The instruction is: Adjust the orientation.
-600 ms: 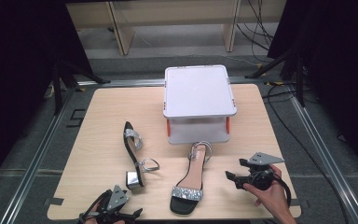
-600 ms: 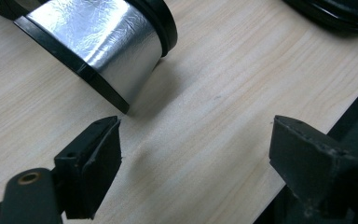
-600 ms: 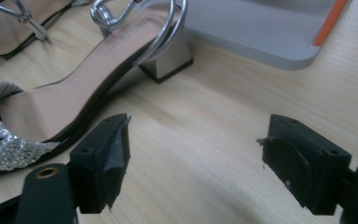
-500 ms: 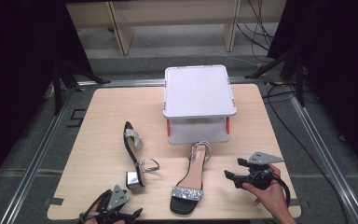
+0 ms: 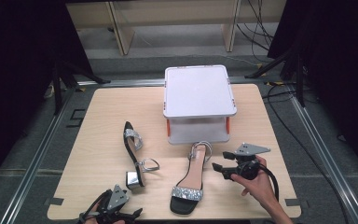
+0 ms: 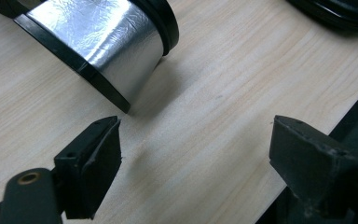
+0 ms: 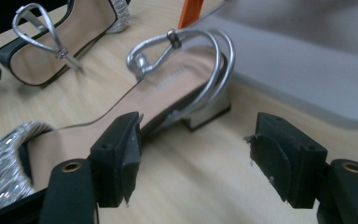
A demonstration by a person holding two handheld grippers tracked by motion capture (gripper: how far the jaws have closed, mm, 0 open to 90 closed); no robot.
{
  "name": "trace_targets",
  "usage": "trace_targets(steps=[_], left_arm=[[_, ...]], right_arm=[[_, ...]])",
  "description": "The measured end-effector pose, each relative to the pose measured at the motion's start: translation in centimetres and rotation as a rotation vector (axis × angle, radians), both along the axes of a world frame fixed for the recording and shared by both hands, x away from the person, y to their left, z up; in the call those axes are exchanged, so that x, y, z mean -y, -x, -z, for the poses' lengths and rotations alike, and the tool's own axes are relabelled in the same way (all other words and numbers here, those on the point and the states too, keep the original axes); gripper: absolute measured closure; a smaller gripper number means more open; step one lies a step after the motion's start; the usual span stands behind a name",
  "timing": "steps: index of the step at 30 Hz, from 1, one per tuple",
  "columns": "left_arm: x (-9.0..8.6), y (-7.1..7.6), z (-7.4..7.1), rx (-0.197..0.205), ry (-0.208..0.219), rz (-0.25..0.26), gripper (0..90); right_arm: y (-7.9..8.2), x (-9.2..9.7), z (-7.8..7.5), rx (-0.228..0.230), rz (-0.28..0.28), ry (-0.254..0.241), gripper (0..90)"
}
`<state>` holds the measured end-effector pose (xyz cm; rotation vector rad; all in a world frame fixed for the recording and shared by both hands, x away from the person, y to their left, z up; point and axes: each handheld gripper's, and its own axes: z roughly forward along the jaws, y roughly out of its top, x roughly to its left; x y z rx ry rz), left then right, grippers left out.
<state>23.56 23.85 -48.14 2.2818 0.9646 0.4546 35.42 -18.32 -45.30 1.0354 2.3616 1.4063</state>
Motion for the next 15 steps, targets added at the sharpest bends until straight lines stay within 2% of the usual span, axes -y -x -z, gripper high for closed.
trace_targets(steps=[2,3,4,5,6,9,10,11,12,13,14,15], left_arm=[[0.0,0.0,0.0,-0.004,0.001,0.0,16.5],[0.0,0.1,0.0,-0.009,0.006,0.001,16.5],[0.0,0.1,0.0,-0.011,0.005,0.003,16.5],[0.0,0.1,0.0,-0.011,0.005,0.003,16.4],[0.0,0.1,0.0,-0.012,0.006,0.003,16.4],[0.0,0.1,0.0,-0.01,0.005,0.003,16.5],[0.0,0.1,0.0,-0.009,0.009,0.0,16.5],[0.0,0.1,0.0,-0.009,0.009,0.0,16.5],[0.0,0.1,0.0,-0.015,0.007,0.004,16.5],[0.0,0.1,0.0,-0.009,0.012,0.003,16.5],[0.0,0.1,0.0,-0.008,0.013,0.002,16.5],[0.0,0.1,0.0,-0.011,0.009,0.001,16.4]], right_arm=[[-0.6,-0.6,-0.1,0.004,-0.02,0.011,32.9],[-0.9,-1.0,-0.1,0.006,-0.022,-0.011,33.2],[-1.1,-1.3,0.0,-0.011,-0.026,-0.034,33.9],[-1.1,-1.3,0.0,-0.011,-0.026,-0.034,33.9],[-1.5,-1.9,0.0,-0.004,-0.041,0.002,40.9],[-1.9,-2.3,0.3,-0.018,-0.032,0.035,43.7],[-2.1,-2.6,0.4,-0.036,-0.012,0.032,44.5],[-2.1,-2.6,0.4,-0.036,-0.012,0.032,44.5],[-2.8,-2.8,0.6,-0.047,-0.022,0.023,47.6],[-2.9,-3.0,0.7,-0.063,-0.009,0.004,49.7],[-3.3,-3.0,0.9,-0.06,-0.016,-0.008,50.6],[-3.5,-2.9,1.0,-0.094,-0.009,-0.015,51.4]])
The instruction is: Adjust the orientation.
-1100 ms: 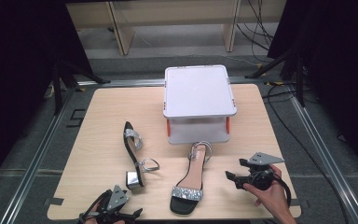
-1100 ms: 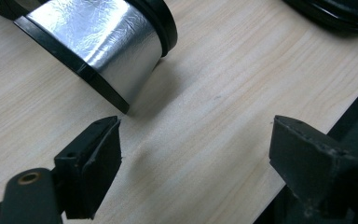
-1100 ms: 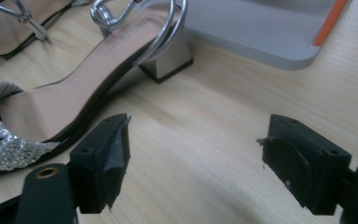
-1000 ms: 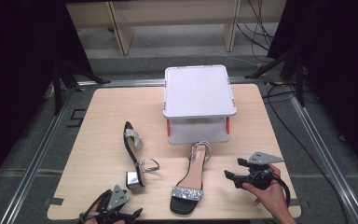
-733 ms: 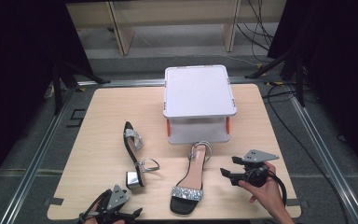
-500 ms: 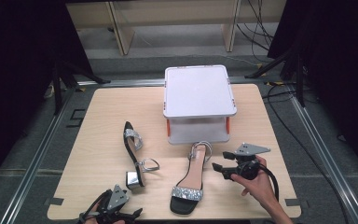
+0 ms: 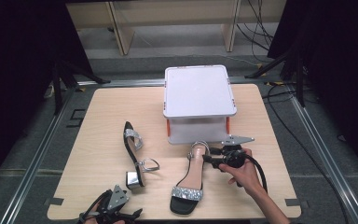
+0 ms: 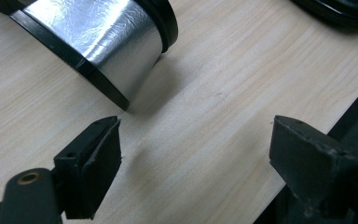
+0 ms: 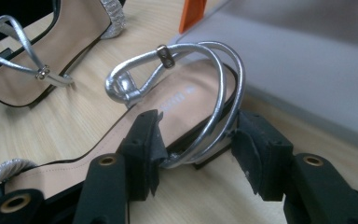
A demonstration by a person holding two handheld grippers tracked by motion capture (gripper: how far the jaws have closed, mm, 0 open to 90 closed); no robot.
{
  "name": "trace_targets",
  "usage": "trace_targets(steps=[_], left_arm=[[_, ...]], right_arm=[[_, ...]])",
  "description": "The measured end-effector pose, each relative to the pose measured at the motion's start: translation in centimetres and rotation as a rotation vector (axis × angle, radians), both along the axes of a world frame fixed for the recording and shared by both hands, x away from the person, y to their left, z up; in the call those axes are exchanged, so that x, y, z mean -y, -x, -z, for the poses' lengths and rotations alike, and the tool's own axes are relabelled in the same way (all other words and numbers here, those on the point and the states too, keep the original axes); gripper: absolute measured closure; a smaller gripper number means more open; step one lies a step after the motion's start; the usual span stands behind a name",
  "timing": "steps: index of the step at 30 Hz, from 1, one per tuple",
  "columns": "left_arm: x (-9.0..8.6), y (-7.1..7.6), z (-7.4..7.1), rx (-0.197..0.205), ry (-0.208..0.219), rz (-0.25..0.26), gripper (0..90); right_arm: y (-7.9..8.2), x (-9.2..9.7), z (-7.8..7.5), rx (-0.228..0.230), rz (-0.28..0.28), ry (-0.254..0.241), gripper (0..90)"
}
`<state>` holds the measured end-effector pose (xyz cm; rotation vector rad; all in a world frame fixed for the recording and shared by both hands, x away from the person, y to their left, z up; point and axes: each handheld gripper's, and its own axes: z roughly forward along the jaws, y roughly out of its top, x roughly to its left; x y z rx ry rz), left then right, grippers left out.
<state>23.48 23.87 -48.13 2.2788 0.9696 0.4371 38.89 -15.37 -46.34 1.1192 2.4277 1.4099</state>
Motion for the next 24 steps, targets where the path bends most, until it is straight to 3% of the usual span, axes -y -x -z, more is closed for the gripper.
trace_targets(steps=[2,4,5,6,7,8,13,14,18,24], left_arm=[[0.0,0.0,0.0,0.003,-0.001,-0.001,16.4],[0.0,0.0,0.0,0.004,0.0,0.0,16.4],[0.1,0.0,0.1,0.0,0.002,0.0,16.4],[0.0,0.0,0.1,-0.001,-0.001,0.002,16.4],[0.0,0.0,0.0,-0.002,-0.001,0.002,16.4],[0.0,0.0,0.0,0.001,-0.006,0.001,16.4],[-0.1,0.1,-0.2,-0.007,-0.004,0.003,16.4],[-0.1,0.0,-0.1,0.005,0.0,0.0,16.4],[-0.1,0.0,0.0,0.008,-0.004,-0.001,16.4],[-0.1,0.0,0.0,0.005,0.0,0.0,16.4]], right_arm=[[-0.2,0.2,0.2,0.016,-0.004,0.023,58.7],[-0.2,0.2,0.3,-0.016,-0.029,-0.018,68.2],[-0.2,0.2,0.2,0.01,-0.043,-0.013,70.1],[0.3,0.1,0.0,-0.003,-0.031,-0.008,72.9],[0.2,0.0,-0.1,0.056,-0.066,-0.003,75.5],[0.5,-0.1,-0.3,0.082,-0.066,0.01,77.1],[1.3,-0.2,-0.8,0.122,-0.096,0.052,80.3],[2.0,-0.1,-1.1,0.145,-0.109,0.089,80.3],[3.5,0.6,-1.6,0.163,-0.137,0.128,80.3],[7.8,2.5,-1.6,0.165,-0.184,0.141,80.3]])
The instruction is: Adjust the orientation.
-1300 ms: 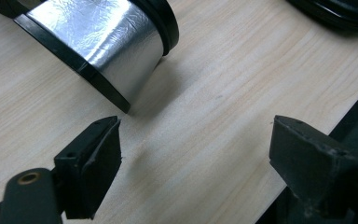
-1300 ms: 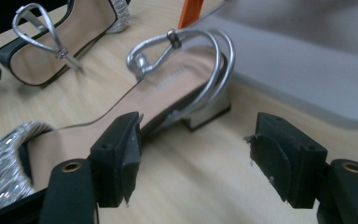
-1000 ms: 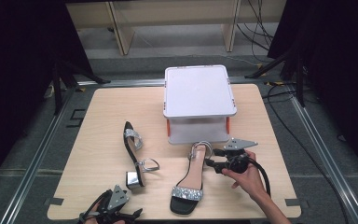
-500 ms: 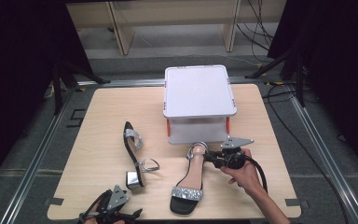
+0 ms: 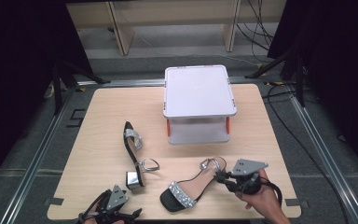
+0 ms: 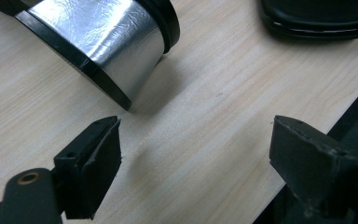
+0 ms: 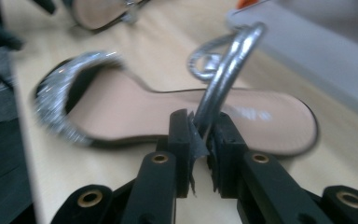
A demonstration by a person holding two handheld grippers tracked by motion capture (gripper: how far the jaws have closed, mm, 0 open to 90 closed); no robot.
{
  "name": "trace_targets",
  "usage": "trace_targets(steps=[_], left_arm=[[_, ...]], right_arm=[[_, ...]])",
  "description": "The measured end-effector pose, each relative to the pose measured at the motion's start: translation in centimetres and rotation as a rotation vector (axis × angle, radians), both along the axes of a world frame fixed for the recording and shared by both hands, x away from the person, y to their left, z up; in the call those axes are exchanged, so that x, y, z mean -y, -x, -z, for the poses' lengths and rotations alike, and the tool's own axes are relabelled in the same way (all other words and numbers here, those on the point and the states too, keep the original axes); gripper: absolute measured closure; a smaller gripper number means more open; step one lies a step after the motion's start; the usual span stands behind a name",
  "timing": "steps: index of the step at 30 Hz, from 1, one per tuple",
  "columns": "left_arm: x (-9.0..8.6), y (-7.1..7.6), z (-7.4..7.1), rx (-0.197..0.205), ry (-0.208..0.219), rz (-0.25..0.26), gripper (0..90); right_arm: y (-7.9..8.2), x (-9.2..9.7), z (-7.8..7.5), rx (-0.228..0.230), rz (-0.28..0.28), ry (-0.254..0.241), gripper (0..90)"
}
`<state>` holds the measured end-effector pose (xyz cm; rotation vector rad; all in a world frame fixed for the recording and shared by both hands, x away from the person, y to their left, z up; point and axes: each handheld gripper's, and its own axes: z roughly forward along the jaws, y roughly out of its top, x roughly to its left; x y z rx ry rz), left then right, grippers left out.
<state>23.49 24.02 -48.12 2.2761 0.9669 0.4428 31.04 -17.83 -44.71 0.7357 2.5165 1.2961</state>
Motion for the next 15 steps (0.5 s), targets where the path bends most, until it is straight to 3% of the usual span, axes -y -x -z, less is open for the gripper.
trace_targets(steps=[4,5,10,12,15], left_arm=[[0.1,0.1,0.0,-0.005,0.001,-0.002,16.4],[0.1,0.0,0.0,-0.004,0.002,-0.003,16.4],[0.0,0.0,0.0,-0.004,-0.006,-0.003,16.4],[0.0,0.0,0.0,-0.006,-0.001,0.002,16.4],[0.1,0.0,0.1,-0.007,-0.001,0.004,16.4]], right_arm=[[2.5,-0.1,-0.2,0.02,-0.075,0.023,80.3],[2.9,-0.3,-0.3,0.02,-0.082,0.032,75.6],[2.9,0.9,-1.0,0.021,-0.035,0.054,39.3],[2.9,1.9,-1.0,-0.004,-0.016,0.053,34.1],[2.5,3.3,-0.9,0.027,0.028,0.099,25.9]])
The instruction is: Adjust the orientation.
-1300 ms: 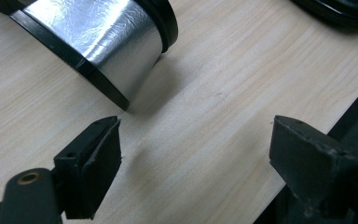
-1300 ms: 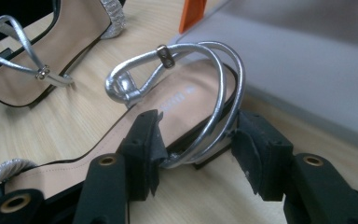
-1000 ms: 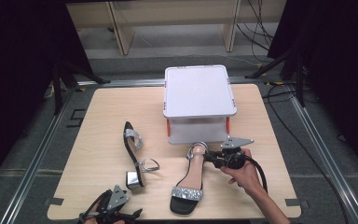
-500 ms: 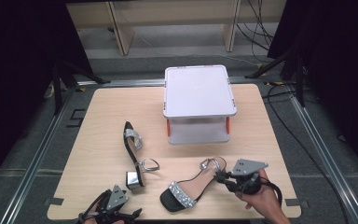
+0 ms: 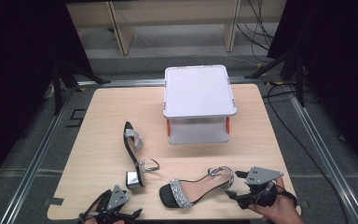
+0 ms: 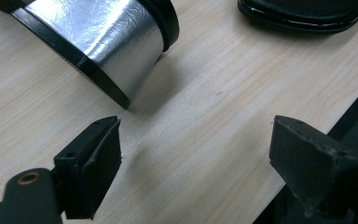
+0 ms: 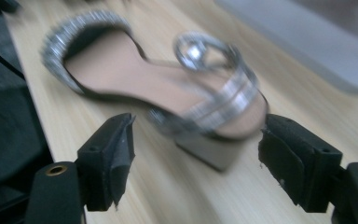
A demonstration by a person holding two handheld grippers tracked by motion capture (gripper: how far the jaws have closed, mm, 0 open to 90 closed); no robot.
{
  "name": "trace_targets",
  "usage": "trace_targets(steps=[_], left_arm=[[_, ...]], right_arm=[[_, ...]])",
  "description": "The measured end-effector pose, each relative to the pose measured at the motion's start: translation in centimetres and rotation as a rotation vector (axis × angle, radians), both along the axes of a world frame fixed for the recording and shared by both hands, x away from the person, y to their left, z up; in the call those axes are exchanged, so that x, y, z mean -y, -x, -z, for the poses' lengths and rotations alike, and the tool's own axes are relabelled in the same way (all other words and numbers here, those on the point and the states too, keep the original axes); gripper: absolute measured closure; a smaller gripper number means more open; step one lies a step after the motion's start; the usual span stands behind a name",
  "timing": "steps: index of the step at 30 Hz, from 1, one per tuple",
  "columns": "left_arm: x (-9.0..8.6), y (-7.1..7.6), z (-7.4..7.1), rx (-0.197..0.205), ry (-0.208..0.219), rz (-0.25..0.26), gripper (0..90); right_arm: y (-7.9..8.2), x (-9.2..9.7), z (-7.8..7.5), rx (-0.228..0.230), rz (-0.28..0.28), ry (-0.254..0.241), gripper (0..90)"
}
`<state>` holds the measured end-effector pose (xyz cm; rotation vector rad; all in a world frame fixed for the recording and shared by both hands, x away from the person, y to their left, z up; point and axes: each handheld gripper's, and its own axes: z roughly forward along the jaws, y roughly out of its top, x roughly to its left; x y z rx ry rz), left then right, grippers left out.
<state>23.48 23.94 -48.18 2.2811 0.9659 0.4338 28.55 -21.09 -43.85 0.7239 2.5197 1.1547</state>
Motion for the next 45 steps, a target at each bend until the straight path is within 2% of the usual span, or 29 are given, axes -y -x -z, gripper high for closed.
trace_targets(steps=[1,3,4,5,6,8,10,15,16,18,19,22,23,25,26,27,29,30,33,34,35,36,37,38,39,43,45], left_arm=[[0.0,0.0,0.0,-0.001,-0.001,-0.001,16.4],[0.1,-0.1,0.2,-0.003,0.003,-0.006,16.4],[0.1,-0.1,0.1,-0.003,-0.015,-0.009,16.5],[0.1,-0.1,0.1,-0.003,-0.015,-0.009,16.4],[0.1,0.0,0.1,-0.007,-0.002,-0.001,16.5],[0.1,0.0,0.1,-0.007,0.0,-0.001,16.5],[0.1,0.0,0.1,-0.004,-0.014,-0.012,16.5],[0.1,0.0,0.1,-0.014,-0.014,0.0,16.5],[0.1,-0.1,0.1,-0.007,-0.02,-0.001,16.5],[0.2,-0.1,0.2,-0.006,-0.02,-0.006,16.6],[0.2,0.0,0.2,-0.007,-0.02,-0.007,16.6],[0.1,0.0,0.1,-0.006,-0.019,-0.006,16.6],[0.2,-0.1,0.1,-0.006,-0.02,-0.005,16.6],[0.2,-0.1,0.2,-0.01,-0.008,0.001,16.6],[0.2,0.0,0.2,-0.006,-0.021,-0.002,16.6],[0.2,0.0,0.2,-0.005,-0.021,-0.005,16.6],[0.2,-0.1,0.2,-0.005,-0.022,-0.005,16.5],[0.2,-0.1,0.2,-0.006,-0.022,-0.002,16.5],[0.2,-0.1,0.1,-0.019,-0.018,0.008,16.5],[0.2,-0.1,0.2,-0.004,-0.01,0.004,16.5],[0.3,0.0,0.2,0.003,-0.017,-0.006,16.5],[0.2,0.0,0.1,-0.01,-0.01,0.002,16.5],[0.1,0.0,0.0,-0.012,-0.01,0.003,16.5],[0.1,0.0,0.0,-0.006,-0.021,-0.001,16.5],[0.2,0.0,0.0,-0.001,-0.02,-0.002,16.5],[0.1,0.0,0.0,-0.005,0.001,0.004,16.5],[0.1,0.0,0.0,-0.006,-0.001,0.005,16.5]], right_arm=[[-0.1,0.3,0.2,-0.018,0.009,0.012,24.8],[-0.8,0.6,0.8,-0.019,0.012,0.033,22.9],[-1.2,0.5,1.1,-0.021,-0.003,0.05,22.9],[-1.2,0.5,1.1,-0.021,-0.003,0.05,22.9],[-2.2,0.2,1.6,-0.031,-0.049,0.07,23.1],[-2.9,0.0,1.9,-0.039,-0.062,0.077,25.2],[-3.5,-0.3,2.3,-0.039,-0.087,0.077,25.0],[-4.4,-1.2,2.8,-0.022,-0.139,0.083,21.5],[-5.1,-1.5,2.8,0.0,-0.173,0.105,13.2],[-5.8,-1.5,2.9,-0.021,-0.195,0.097,11.2],[-6.1,-1.5,3.1,-0.001,-0.212,0.091,9.9],[-6.2,-1.5,3.1,0.001,-0.232,0.09,12.3],[-6.2,-1.3,3.1,0.004,-0.29,0.081,21.3],[-6.3,-1.3,3.2,-0.006,-0.299,0.067,22.5],[-6.4,-1.2,3.2,-0.009,-0.309,0.064,23.6],[-6.6,-1.2,3.3,-0.031,-0.317,0.049,23.3],[-6.8,-1.1,3.4,-0.036,-0.327,0.042,22.4],[-6.8,-1.1,3.4,-0.053,-0.315,0.041,20.2],[-7.1,-1.2,3.7,-0.06,-0.324,0.033,21.0],[-7.0,-1.4,3.8,-0.064,-0.325,0.044,22.2],[-6.8,-1.8,3.9,-0.05,-0.328,0.059,18.1],[-6.5,-2.1,4.0,-0.034,-0.331,0.08,16.4],[-6.2,-2.7,3.9,-0.022,-0.308,0.116,21.9],[-6.2,-2.7,3.8,-0.019,-0.29,0.124,25.9],[-6.4,-2.8,3.6,-0.026,-0.276,0.13,26.1],[-5.9,-2.8,3.6,-0.004,-0.257,0.139,26.6],[-5.8,-2.8,3.4,-0.007,-0.245,0.121,26.8]])
